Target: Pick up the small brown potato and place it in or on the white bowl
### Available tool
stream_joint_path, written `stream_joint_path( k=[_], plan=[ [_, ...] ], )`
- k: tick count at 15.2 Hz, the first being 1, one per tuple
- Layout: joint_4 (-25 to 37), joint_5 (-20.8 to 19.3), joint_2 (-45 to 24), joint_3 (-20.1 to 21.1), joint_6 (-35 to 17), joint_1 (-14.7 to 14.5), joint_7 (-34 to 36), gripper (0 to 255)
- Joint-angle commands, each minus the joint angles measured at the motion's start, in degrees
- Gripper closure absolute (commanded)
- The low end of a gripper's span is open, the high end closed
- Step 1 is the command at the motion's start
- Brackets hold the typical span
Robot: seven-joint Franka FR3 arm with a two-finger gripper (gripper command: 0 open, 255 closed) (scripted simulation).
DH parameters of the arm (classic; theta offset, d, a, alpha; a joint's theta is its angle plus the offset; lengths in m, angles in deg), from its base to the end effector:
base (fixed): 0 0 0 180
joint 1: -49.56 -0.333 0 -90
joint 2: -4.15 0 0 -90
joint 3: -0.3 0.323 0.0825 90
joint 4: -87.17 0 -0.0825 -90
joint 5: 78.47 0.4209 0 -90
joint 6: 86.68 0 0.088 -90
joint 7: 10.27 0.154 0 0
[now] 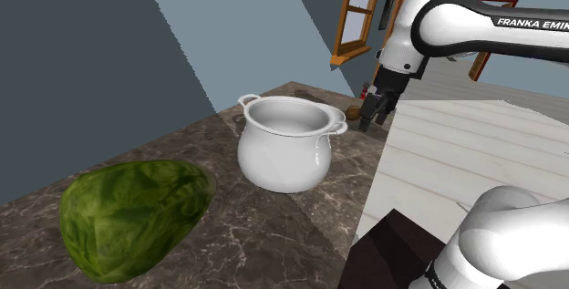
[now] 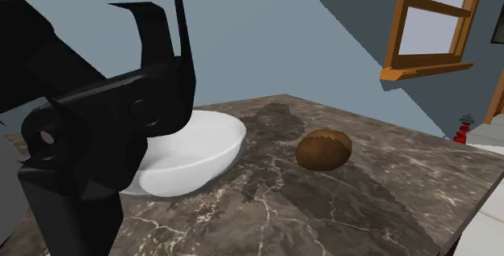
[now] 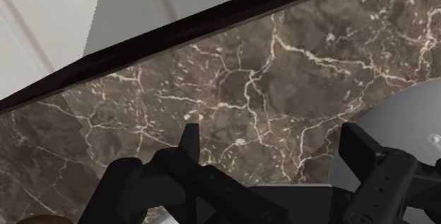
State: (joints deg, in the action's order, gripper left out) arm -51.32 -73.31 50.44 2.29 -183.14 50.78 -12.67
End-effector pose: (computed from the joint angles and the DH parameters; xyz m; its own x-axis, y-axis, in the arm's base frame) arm 0.3465 0.0189 0.5352 0.9964 0.0362 0.0764 0.0410 -0.9973 -0.0617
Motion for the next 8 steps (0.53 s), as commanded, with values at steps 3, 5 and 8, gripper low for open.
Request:
stream_joint_path(
  k=[3,5,8],
  plan=[
    [0.7,0.1,-3.1,-0.2,-3.5,1.8,2.6,0],
    [1.5,0.3,-6.1,-0.4,-6.9,3.5,5.2,0],
    [2.9,0.4,-10.6,-0.9,-11.5,6.1,9.1,0]
  ],
)
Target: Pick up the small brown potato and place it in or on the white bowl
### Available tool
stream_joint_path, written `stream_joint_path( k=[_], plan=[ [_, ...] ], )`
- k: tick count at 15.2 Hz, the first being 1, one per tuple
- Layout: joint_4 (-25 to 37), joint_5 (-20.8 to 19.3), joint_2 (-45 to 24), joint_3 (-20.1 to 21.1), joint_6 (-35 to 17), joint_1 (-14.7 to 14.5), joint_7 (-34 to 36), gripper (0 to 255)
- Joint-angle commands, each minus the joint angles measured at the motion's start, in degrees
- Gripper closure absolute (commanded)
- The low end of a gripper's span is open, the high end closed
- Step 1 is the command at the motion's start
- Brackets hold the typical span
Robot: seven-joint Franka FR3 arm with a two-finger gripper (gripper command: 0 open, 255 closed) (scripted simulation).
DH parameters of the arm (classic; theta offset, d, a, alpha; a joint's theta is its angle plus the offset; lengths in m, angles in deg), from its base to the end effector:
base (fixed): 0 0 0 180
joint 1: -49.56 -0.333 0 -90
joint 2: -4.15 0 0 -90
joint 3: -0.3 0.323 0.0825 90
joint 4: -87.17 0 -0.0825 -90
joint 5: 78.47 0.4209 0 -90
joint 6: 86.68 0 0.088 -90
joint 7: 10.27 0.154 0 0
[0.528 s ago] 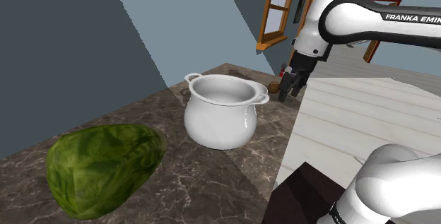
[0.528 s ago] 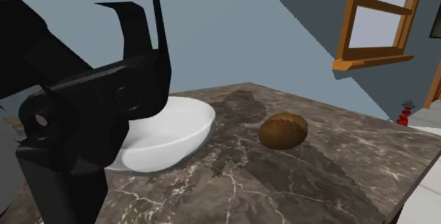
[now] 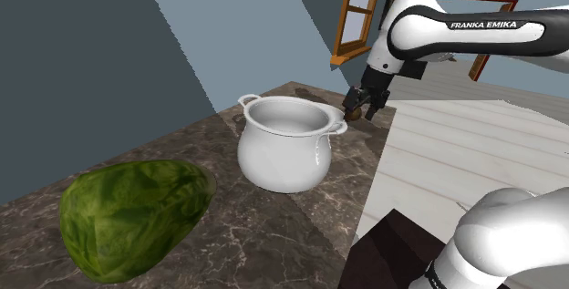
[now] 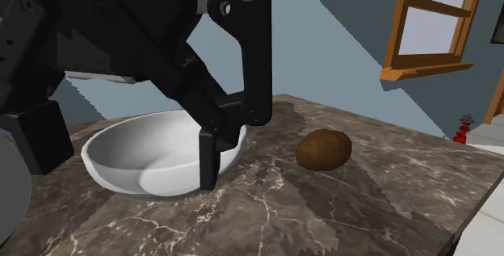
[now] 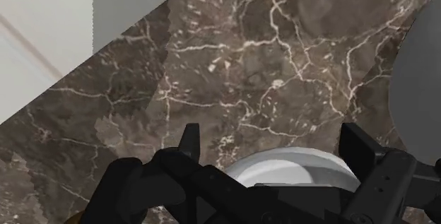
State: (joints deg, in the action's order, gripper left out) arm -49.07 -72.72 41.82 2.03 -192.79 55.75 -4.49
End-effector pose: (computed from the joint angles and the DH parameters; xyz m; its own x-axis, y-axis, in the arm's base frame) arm 0.4039 -0.0182 0.5171 0.9706 -0.2079 0.1213 -0.1974 -0.9759 -0.0934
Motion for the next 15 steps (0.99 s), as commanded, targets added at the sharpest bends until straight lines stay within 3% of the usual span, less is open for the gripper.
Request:
stream_joint_path(
  k=[1,15],
  plan=[
    [1.2,-0.2,-3.5,-0.8,-3.4,1.9,2.1,0],
    [9.7,0.4,-21.6,-5.1,-20.2,12.3,19.5,0]
  ],
)
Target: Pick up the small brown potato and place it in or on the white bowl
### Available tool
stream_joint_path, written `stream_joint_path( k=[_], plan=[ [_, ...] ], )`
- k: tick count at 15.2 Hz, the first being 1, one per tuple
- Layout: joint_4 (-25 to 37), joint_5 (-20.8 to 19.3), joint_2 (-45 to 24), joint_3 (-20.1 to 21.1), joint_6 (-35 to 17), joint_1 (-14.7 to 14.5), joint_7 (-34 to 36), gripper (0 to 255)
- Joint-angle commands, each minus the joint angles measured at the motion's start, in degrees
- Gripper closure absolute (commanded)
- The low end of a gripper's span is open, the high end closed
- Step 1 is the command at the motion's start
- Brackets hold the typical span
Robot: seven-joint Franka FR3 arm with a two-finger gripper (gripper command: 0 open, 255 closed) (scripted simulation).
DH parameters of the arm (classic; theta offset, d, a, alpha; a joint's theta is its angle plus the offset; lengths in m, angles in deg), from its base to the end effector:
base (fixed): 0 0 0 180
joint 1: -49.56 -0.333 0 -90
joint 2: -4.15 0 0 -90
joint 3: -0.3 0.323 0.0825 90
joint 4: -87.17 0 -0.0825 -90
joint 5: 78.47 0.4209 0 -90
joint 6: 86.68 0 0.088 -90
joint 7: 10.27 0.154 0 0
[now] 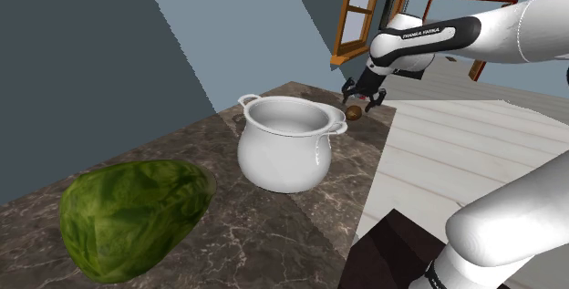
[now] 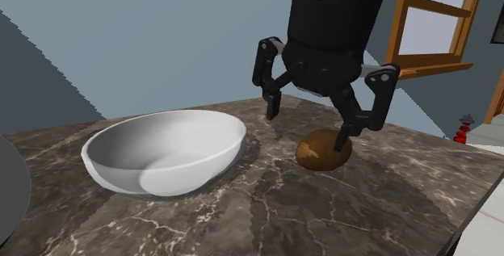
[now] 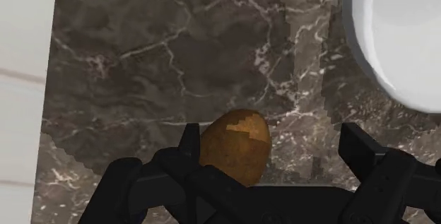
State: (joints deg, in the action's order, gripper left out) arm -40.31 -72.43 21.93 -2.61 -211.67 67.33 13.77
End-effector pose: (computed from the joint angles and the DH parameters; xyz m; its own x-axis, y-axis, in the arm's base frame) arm 0.4980 -0.1805 0.4765 0.6480 -0.7375 0.1903 -0.7069 -0.6754 -0.2102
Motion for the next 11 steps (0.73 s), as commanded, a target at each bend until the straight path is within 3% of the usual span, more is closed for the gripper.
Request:
stream_joint_path(
  k=[1,3,11],
  plan=[
    [1.5,0.2,-2.8,-0.9,-2.3,1.4,2.4,0],
    [2.5,0.4,-4.7,-1.7,-4.1,2.6,4.6,0],
    [0.5,1.2,-8.2,-1.5,-9.6,2.2,4.1,0]
  ],
)
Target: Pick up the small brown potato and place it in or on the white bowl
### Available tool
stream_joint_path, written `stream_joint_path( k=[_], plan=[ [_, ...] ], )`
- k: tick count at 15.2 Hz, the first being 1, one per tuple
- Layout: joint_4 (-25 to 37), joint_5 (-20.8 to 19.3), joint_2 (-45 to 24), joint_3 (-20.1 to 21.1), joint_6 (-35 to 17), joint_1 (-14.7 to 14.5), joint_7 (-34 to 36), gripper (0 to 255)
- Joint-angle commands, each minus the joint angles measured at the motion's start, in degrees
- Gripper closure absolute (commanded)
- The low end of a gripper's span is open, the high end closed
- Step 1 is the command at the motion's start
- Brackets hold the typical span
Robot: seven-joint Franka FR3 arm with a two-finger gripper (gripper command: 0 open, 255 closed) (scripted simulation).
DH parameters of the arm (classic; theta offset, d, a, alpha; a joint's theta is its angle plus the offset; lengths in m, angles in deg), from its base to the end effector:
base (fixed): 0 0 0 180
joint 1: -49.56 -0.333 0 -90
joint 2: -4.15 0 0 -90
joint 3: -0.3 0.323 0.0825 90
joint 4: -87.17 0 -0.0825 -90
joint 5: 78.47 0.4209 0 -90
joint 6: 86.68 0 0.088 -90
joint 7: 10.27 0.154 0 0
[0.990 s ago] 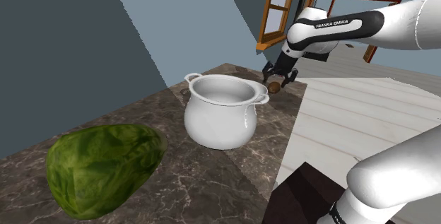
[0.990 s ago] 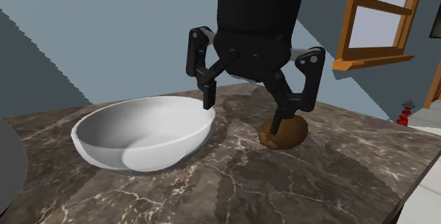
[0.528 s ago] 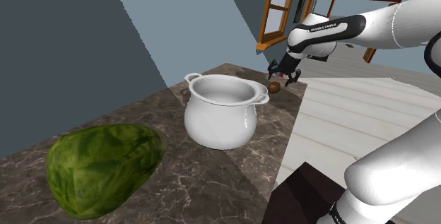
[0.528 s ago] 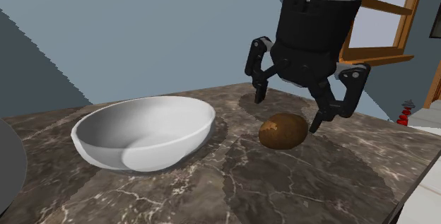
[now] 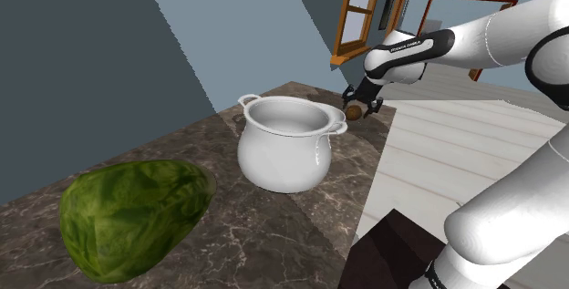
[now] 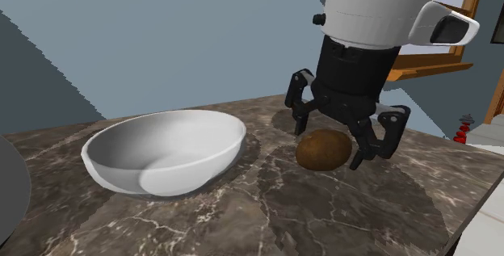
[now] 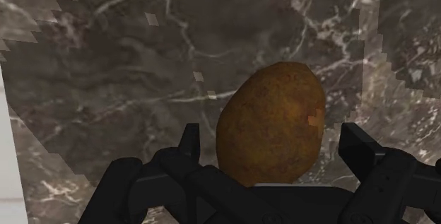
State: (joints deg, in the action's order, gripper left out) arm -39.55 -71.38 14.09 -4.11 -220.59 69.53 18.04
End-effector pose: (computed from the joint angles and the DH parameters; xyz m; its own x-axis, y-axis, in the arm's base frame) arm 0.5197 -0.2294 0.4283 0.5150 -0.8347 0.1952 -0.7984 -0.5499 -0.2452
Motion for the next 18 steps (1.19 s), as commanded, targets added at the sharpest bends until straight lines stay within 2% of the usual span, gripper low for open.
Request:
stream_joint_path(
  k=[1,7,8,18],
  plan=[
    [-0.2,0.1,-0.4,0.0,-0.7,0.0,-0.2,0],
    [-0.2,0.1,-0.4,0.0,-0.7,0.0,-0.2,0],
    [-0.2,0.1,-0.4,0.0,-0.7,0.0,-0.2,255],
    [0.3,0.0,-0.2,0.0,0.1,0.0,0.0,255]
  ],
)
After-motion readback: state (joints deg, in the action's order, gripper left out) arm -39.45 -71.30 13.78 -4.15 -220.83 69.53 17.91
